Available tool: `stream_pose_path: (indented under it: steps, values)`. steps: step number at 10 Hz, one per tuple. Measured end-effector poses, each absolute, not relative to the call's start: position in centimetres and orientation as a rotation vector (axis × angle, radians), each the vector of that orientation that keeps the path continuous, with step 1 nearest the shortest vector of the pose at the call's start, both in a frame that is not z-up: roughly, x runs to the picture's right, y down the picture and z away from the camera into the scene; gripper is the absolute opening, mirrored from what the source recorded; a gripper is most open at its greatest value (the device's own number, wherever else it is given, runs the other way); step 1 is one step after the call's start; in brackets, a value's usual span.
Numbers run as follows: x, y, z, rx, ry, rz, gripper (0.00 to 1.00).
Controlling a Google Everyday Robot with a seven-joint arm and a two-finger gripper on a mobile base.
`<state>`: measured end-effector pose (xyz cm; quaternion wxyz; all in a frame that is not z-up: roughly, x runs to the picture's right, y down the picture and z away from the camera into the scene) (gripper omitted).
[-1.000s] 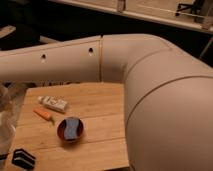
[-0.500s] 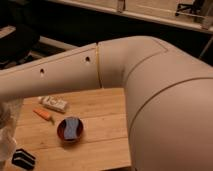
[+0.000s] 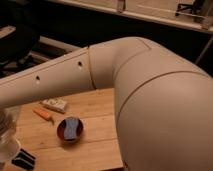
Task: Place the ceramic cup over the eraser
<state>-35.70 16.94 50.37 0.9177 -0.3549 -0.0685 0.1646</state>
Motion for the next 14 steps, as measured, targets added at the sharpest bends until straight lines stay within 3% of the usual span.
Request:
stream_pose_path:
  steps: [14]
  values:
    - [-34.3, 18.9, 52.8, -0.782, -0.086, 0.294, 0.00]
